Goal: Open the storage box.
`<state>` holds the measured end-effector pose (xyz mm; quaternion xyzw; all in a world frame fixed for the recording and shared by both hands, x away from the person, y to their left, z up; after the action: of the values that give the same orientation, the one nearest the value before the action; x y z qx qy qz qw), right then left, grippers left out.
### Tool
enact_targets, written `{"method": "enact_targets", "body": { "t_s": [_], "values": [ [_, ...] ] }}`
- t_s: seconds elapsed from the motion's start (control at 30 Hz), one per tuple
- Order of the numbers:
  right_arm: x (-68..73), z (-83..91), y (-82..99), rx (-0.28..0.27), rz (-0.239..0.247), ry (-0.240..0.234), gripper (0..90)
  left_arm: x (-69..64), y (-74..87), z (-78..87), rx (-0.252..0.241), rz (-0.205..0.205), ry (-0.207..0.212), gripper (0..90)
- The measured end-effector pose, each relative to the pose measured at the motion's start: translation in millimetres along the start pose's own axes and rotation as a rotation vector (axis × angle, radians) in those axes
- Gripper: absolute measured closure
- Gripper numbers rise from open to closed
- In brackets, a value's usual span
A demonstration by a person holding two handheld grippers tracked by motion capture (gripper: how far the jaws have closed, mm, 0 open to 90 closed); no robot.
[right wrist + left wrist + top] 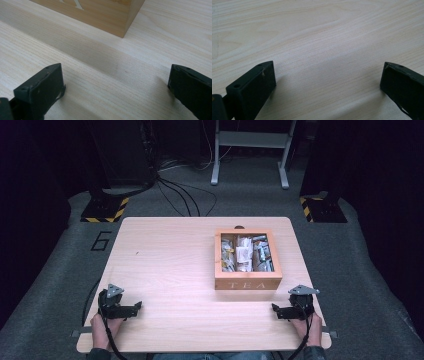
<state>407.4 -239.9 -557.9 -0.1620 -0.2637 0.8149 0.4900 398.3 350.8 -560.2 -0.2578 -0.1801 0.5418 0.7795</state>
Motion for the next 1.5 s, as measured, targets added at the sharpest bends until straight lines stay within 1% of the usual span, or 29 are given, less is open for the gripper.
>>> {"method": "enact_targets", "body": {
  "t_s": [0.23,0.27,0.3,0.33,0.37,0.43,0.47,0.5,0.6,0.63,0.67,0.7,0.73,0.77,0.8,0.87,0.9,0.93,1.0,1.03,1.1,1.17,1.2,1.23,1.3,1.37,1.43,1.47,1.5],
  "values": [
    [-0.1,0.1,0.1,0.005,-0.005,0.000,0.0,-0.3,-0.2,0.5,-0.008,-0.003,-0.004,0.2],
    [-0.1,0.1,0.1,0.005,-0.004,0.000,0.0,0.0,0.3,3.0,-0.008,0.002,-0.003,0.2],
    [-0.1,0.1,0.0,0.005,-0.005,0.000,0.0,-0.3,0.2,3.3,-0.022,0.011,-0.004,0.2],
    [-0.4,0.1,0.0,0.005,-0.006,0.000,0.0,-0.9,0.0,4.6,-0.021,0.013,0.003,0.2],
    [-0.5,0.0,0.0,0.005,-0.008,0.002,0.0,-1.3,-0.9,5.3,-0.035,0.006,-0.003,0.2],
    [-0.5,0.1,0.1,0.004,-0.007,0.001,0.1,-2.6,-1.5,7.4,-0.029,0.005,0.005,0.2],
    [-0.7,0.1,0.1,0.004,-0.006,0.001,0.1,-5.8,-5.2,10.2,-0.052,0.011,0.016,0.2],
    [-0.6,0.2,0.1,0.006,-0.009,0.002,0.1,-8.1,-8.2,12.8,-0.058,0.011,0.028,0.2],
    [-1.0,0.3,0.3,0.007,-0.005,0.003,0.1,-14.6,-15.4,16.6,-0.081,-0.006,0.036,0.4],
    [-0.9,0.3,0.3,0.005,-0.006,0.003,0.1,-17.0,-17.6,18.0,-0.075,-0.015,0.049,0.4],
    [-0.7,0.2,0.2,0.007,-0.011,0.002,0.1,-19.8,-20.0,18.2,-0.090,-0.018,0.055,0.4],
    [-0.7,0.2,0.1,0.006,-0.011,0.003,0.1,-22.1,-22.0,19.3,-0.090,-0.022,0.067,0.5],
    [-0.9,0.3,0.3,0.007,-0.006,0.003,0.1,-24.5,-24.3,19.4,-0.101,-0.025,0.069,0.6],
    [-0.4,0.0,0.0,0.003,-0.014,0.003,0.1,-24.5,-24.3,19.4,-0.101,-0.025,0.069,0.6],
    [-0.4,0.1,0.0,0.004,-0.014,0.003,0.1,-29.0,-28.2,20.9,-0.104,-0.035,0.085,0.7],
    [-0.4,0.0,-0.1,0.003,-0.013,0.003,0.1,-33.1,-32.1,22.3,-0.103,-0.053,0.097,0.8],
    [-0.4,0.1,0.0,0.006,-0.016,0.003,0.1,-35.5,-34.3,22.6,-0.114,-0.055,0.100,0.9],
    [-0.4,0.1,0.0,0.005,-0.014,0.003,0.1,-37.6,-36.3,23.6,-0.109,-0.063,0.110,1.0],
    [-0.4,0.0,0.0,0.005,-0.014,0.004,0.1,-39.6,-38.6,24.1,-0.112,-0.072,0.115,1.1],
    [-0.6,0.0,-0.1,0.005,-0.014,0.005,0.1,-43.8,-43.3,25.6,-0.126,-0.075,0.122,1.2],
    [-0.7,0.0,-0.1,0.005,-0.014,0.005,0.1,-47.8,-48.5,28.2,-0.128,-0.093,0.133,1.2],
    [-0.7,0.0,-0.2,0.005,-0.014,0.005,0.1,-49.3,-50.2,28.7,-0.132,-0.098,0.133,1.2],
    [-0.7,0.0,-0.2,0.006,-0.014,0.005,0.1,-54.2,-54.9,30.1,-0.136,-0.107,0.142,1.3],
    [-0.8,-0.1,-0.2,0.005,-0.014,0.005,0.1,-56.5,-56.8,30.5,-0.141,-0.109,0.142,1.3],
    [-0.7,0.0,-0.2,0.006,-0.015,0.005,0.1,-60.6,-60.8,31.1,-0.148,-0.128,0.139,1.4],
    [-0.8,0.0,-0.2,0.006,-0.014,0.005,0.2,-64.0,-65.0,31.1,-0.156,-0.132,0.150,1.5],
    [-0.7,0.0,-0.2,0.006,-0.015,0.005,0.2,-68.6,-70.9,31.4,-0.155,-0.146,0.166,1.6],
    [-0.7,0.0,-0.2,0.006,-0.015,0.005,0.2,-68.6,-70.9,31.4,-0.155,-0.146,0.166,1.7],
    [-0.7,-0.1,-0.3,0.006,-0.015,0.005,0.1,-72.2,-74.5,31.3,-0.158,-0.152,0.176,1.7]
  ]
}}
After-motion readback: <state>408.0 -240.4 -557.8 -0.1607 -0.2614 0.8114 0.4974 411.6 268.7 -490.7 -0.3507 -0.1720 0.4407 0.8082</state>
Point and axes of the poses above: each handheld gripper's, and its own axes: z roughly backward along the jaws, y roughly out of its underside, x roughly to its left, the point moved 4 cm from there along -z, roughly forward along the jaws, and after that the axes turned 10 degrees about x, right-handed, at the moved point
